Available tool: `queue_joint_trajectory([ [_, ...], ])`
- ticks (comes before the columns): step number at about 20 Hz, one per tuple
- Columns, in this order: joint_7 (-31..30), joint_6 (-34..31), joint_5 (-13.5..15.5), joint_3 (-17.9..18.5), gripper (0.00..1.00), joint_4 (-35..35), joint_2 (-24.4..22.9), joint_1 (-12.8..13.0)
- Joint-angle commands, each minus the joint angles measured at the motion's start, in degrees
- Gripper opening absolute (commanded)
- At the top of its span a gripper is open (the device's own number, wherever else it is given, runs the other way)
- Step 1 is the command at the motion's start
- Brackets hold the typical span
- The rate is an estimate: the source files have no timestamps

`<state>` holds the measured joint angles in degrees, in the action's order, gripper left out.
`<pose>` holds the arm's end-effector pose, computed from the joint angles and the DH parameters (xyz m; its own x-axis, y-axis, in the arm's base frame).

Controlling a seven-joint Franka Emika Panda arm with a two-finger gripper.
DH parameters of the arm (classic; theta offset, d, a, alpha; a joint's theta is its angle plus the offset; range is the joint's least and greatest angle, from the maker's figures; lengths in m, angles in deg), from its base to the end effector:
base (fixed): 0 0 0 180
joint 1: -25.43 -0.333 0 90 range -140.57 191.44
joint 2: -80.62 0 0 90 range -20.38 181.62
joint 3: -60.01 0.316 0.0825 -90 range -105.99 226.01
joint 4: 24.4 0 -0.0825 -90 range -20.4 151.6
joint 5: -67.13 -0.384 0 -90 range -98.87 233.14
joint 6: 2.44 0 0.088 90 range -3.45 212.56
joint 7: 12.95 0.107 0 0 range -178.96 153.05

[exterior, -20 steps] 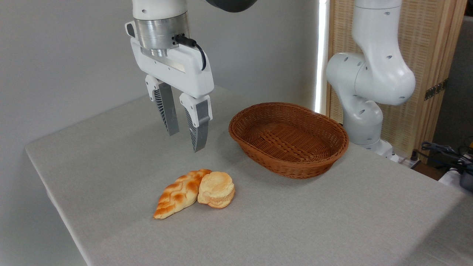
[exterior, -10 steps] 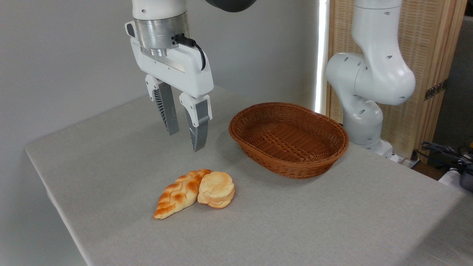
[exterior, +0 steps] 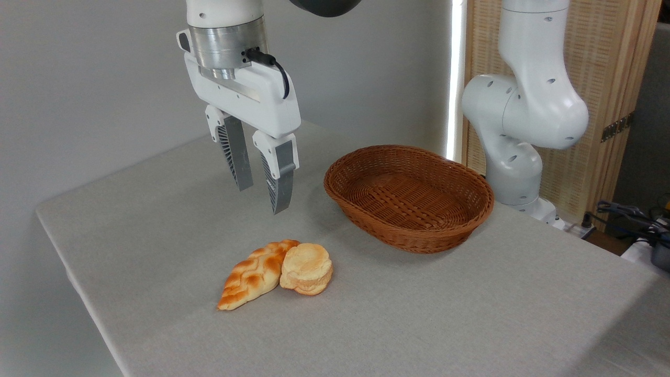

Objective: Put bread into the basket

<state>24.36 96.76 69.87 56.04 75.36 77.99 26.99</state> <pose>0.5480 -0.0582 0.5829 0.7370 -0.6736 0.0553 -0.6752 -0.7376 0.0135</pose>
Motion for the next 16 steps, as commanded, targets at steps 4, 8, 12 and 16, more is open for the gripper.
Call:
queue_joint_trajectory([
  [4,0.0,-1.9,1.0,-0.2,1.00,-0.8,-0.2,-0.6],
  [8,0.0,-2.3,1.0,-0.2,1.00,-0.8,-0.3,-0.6],
  [12,0.1,-2.3,1.0,-0.2,1.00,-0.6,-0.2,-0.6],
  [16,0.1,-1.8,1.0,-0.3,1.00,-0.4,-0.2,-0.5],
])
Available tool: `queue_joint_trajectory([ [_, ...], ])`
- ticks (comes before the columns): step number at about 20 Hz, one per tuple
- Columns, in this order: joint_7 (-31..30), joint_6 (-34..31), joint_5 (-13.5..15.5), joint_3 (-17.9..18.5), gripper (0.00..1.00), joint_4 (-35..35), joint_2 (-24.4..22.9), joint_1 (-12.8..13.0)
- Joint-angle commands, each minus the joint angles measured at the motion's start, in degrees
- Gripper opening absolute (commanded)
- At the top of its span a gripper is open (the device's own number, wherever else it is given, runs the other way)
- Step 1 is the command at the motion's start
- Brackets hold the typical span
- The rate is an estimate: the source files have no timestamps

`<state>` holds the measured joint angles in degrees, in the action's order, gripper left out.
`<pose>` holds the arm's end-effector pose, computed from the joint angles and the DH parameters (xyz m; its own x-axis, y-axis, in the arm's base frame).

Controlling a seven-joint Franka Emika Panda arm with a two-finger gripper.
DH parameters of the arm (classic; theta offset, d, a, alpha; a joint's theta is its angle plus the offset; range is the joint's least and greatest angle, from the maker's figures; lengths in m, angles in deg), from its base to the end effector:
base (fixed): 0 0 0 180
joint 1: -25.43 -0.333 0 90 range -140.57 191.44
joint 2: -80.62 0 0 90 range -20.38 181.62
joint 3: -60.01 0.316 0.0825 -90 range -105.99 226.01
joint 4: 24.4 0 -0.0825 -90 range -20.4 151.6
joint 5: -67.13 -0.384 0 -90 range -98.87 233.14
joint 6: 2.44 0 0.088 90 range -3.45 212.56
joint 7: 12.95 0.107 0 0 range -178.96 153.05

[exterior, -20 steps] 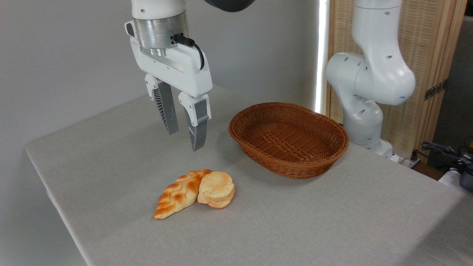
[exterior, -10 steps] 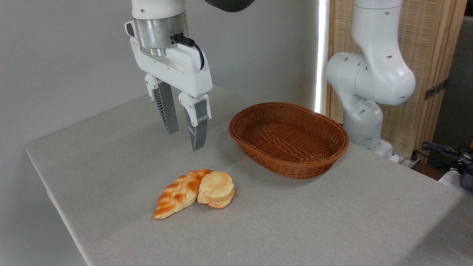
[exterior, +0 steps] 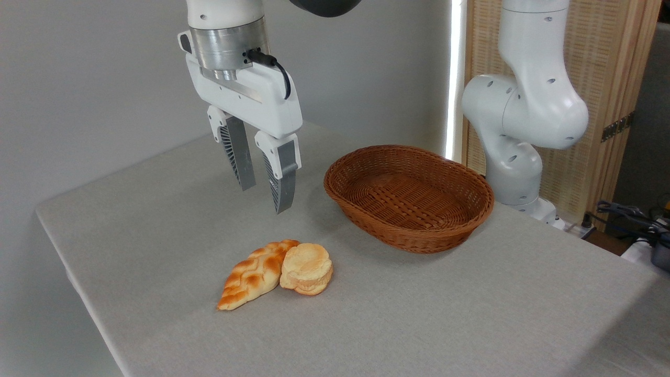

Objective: Put bread into the basket

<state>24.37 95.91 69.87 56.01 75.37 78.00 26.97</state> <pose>0.5464 -0.0582 0.5814 0.7371 -0.6744 0.0433 -0.6756 -0.7369 0.0226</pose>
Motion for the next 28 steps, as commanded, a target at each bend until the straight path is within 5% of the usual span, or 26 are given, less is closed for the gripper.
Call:
queue_joint_trajectory([
  [1,0.1,-0.6,1.0,-0.3,1.00,-0.4,-0.2,-0.4],
  [23,0.2,-0.3,2.1,-0.7,1.00,0.3,0.3,0.9],
  [28,0.6,9.3,2.5,-0.7,1.00,5.3,1.5,1.3],
])
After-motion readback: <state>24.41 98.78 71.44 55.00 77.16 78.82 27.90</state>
